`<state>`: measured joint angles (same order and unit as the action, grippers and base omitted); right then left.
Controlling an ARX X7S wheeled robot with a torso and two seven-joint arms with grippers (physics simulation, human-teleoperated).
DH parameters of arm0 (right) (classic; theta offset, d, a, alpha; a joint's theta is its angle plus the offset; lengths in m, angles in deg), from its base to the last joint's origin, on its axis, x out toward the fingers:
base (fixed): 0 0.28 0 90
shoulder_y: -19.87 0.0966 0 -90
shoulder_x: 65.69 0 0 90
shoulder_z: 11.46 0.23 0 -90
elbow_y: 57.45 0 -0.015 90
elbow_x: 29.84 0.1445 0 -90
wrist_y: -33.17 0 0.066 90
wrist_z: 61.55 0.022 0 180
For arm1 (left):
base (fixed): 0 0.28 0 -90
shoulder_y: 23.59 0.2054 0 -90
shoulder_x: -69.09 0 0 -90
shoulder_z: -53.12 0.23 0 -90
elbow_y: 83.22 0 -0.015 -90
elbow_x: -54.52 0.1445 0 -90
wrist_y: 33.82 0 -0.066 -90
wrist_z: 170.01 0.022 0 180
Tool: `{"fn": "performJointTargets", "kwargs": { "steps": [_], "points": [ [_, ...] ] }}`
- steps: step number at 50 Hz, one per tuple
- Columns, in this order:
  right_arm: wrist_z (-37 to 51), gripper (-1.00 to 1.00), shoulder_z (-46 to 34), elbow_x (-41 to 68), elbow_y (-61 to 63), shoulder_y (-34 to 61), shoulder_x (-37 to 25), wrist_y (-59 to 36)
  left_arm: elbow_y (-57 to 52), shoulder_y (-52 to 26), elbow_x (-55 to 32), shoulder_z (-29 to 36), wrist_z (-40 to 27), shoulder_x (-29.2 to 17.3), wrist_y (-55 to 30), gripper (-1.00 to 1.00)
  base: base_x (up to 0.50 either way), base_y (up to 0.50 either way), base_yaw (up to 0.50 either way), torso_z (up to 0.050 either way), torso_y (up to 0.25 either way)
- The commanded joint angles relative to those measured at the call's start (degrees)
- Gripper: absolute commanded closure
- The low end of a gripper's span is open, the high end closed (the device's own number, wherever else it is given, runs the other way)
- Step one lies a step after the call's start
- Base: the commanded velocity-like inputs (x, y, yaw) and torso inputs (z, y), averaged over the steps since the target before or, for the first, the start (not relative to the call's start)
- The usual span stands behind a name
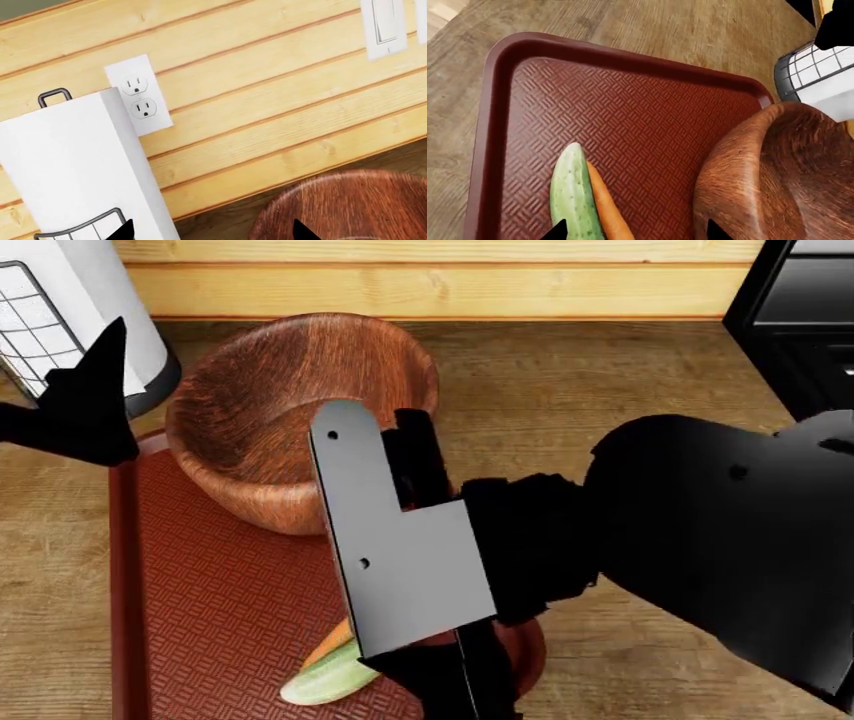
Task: Place the two vegetables and bowl onto the tray for setting up a vegetable dip station.
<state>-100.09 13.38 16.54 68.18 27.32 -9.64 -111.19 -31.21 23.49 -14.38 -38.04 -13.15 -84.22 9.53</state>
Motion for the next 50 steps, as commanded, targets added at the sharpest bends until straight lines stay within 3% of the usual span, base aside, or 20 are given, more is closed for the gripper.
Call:
{"fn": "performJointTargets", "kwargs": {
  "steps": [1,12,22,36,45,50],
  "points": [
    [0.16,-1.0,5.77,5.61,2.42,6.17,-4.73,-4.99,-0.2,-2.13,-0.54,1.13,-0.54,0.24,-1.03,-1.0,0.0,0.0,0.0,0.0,0.0],
    [3.62,-1.0,11.92,12.84,5.85,8.84,-12.25,-9.47,-0.52,-4.62,-0.95,2.73,-0.94,0.85,-2.18,-1.0,0.0,0.0,0.0,0.0,0.0],
    [12.2,-1.0,22.73,28.67,12.96,11.21,-25.24,-10.44,-0.44,-6.77,-0.92,4.06,-1.36,1.58,-3.04,-1.0,0.0,0.0,0.0,0.0,0.0],
    [17.24,-1.0,33.22,42.99,19.4,11.98,-46.28,-1.73,-2.47,-8.71,-4.23,3.94,-3.57,1.61,-4.28,-1.0,0.0,0.0,0.0,0.0,0.0],
    [17.22,-1.0,35.33,44.52,19.66,11.31,-55.87,5.7,-3.74,-8.08,-5.11,2.91,-4.19,0.77,-4.04,-1.0,0.0,0.0,0.0,0.0,0.0],
    [21.78,-1.0,39.34,52.01,18.49,14.81,-56.04,1.62,-4.34,-7.43,-5.92,1.84,-4.62,0.08,-3.73,-1.0,0.0,0.0,0.0,0.0,0.0]
  ]
}}
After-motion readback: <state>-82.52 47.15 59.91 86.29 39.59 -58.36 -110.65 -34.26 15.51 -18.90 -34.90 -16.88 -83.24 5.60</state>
